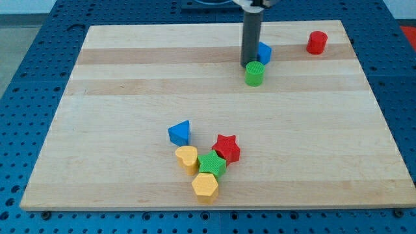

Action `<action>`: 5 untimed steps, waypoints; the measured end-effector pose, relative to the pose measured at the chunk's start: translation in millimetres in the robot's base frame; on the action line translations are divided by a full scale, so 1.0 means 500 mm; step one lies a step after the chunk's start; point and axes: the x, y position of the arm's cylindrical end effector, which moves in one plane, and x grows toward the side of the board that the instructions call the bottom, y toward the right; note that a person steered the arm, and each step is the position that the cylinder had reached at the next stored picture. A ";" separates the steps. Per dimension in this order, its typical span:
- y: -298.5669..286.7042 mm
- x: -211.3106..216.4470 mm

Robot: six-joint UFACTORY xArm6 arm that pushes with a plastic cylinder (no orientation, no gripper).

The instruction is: Slide the green circle to the red circle

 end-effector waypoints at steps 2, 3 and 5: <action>0.116 -0.059; 0.172 -0.084; 0.125 -0.016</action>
